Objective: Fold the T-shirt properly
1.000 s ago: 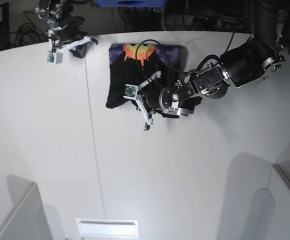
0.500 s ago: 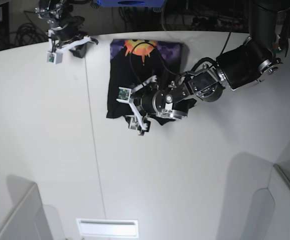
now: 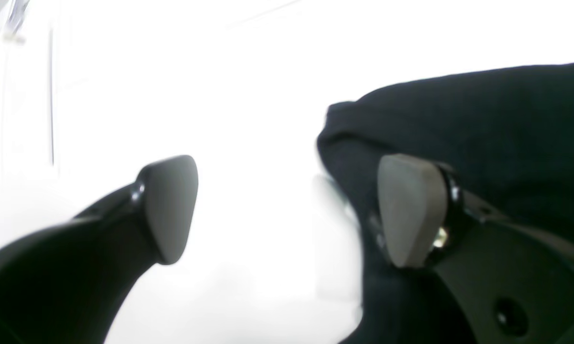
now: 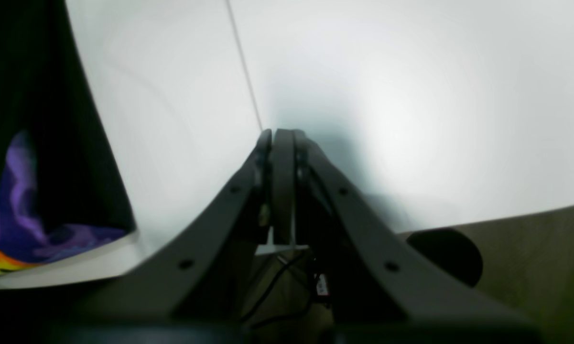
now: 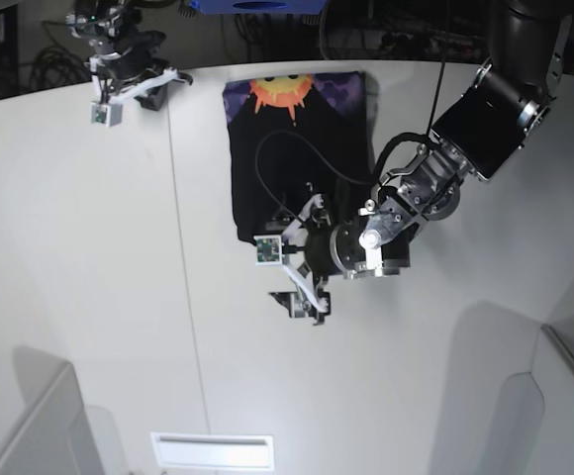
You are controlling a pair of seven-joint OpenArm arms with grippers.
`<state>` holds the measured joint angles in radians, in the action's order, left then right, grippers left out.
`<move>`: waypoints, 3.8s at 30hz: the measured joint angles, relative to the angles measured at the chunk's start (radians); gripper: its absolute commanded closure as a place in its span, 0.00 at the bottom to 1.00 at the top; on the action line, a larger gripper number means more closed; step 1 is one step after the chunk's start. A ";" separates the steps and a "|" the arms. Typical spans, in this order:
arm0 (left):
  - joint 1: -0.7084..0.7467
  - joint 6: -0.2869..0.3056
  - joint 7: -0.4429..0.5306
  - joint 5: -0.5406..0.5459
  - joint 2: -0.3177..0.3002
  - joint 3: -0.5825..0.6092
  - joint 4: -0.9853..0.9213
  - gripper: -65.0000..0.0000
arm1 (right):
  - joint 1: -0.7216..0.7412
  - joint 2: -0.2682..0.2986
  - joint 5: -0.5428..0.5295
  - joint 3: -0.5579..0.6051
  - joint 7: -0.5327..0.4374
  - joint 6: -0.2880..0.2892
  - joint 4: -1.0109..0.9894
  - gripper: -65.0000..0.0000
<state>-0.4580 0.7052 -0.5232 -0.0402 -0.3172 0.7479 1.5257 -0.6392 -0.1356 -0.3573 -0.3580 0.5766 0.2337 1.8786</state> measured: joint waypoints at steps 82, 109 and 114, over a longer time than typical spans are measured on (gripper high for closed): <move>1.231 -0.017 1.118 0.230 -0.047 -0.780 -0.667 1.00 | -0.293 0.285 0.440 0.212 -0.311 0.202 -0.494 1.00; 0.673 -0.018 1.073 0.233 0.127 -0.764 -1.493 1.00 | 0.341 0.323 0.435 0.568 -0.579 0.193 -1.571 1.00; 0.568 -0.020 0.914 0.019 0.126 -0.764 -1.466 1.00 | 0.422 0.266 0.436 0.557 -0.680 0.193 -1.707 1.00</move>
<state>0.1101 0.6849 0.3904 -0.0212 -0.1909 -0.0158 0.0597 -0.2169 0.1299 0.0784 0.1993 -0.1036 0.4271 0.1711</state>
